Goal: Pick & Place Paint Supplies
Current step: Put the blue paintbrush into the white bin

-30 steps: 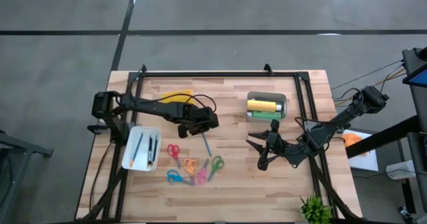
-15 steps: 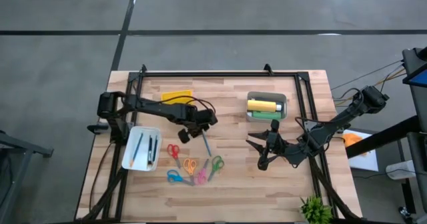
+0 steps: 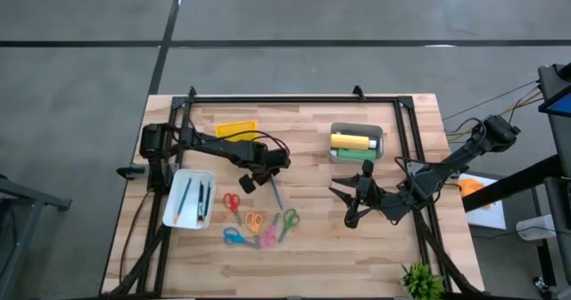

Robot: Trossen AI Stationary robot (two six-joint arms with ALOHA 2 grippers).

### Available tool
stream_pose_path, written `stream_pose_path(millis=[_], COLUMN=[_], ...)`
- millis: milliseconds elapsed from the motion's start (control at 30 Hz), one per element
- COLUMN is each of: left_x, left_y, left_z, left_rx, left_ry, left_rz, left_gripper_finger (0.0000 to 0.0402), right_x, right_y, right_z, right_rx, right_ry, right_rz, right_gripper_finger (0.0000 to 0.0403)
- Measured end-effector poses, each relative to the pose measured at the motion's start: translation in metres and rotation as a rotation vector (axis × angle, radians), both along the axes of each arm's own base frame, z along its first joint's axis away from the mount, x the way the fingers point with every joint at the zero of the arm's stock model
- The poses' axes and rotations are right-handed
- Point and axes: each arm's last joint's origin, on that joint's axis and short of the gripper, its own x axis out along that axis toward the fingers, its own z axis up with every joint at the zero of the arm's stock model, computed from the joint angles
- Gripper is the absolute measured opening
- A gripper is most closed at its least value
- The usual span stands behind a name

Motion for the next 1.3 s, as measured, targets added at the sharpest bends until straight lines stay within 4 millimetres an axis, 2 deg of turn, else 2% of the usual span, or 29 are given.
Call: stream_pose_path(millis=[267, 533, 600, 1100, 1300], left_x=[-0.0007, -0.0022, -0.0022, -0.0022, -0.0072], left_y=[-0.0002, -0.0006, -0.0007, -0.0006, -0.0008], left_z=[-0.0023, -0.0029, -0.0027, -0.003, 0.0066], left_rx=[-0.001, -0.002, 0.0, 0.003, 0.016], left_ry=[0.017, 0.034, 0.035, 0.034, 0.04], left_rz=[0.016, 0.011, 0.004, 0.005, -0.034], left_gripper_finger=[0.0088, 0.0015, 0.0008, 0.0023, 0.0023], right_x=[0.0, 0.0, 0.0, 0.0, 0.0001], right_y=[0.0, 0.0, 0.0, 0.0001, 0.0001], right_z=[-0.0001, -0.0001, 0.0, -0.0002, -0.0002], right_rx=[0.0, 0.0, 0.0, -0.001, -0.001], right_ry=[0.001, 0.001, 0.0, 0.001, 0.001], right_rz=[0.0, 0.0, 0.0, 0.0, 0.0], right_gripper_finger=[0.012, 0.012, 0.012, 0.012, 0.012])
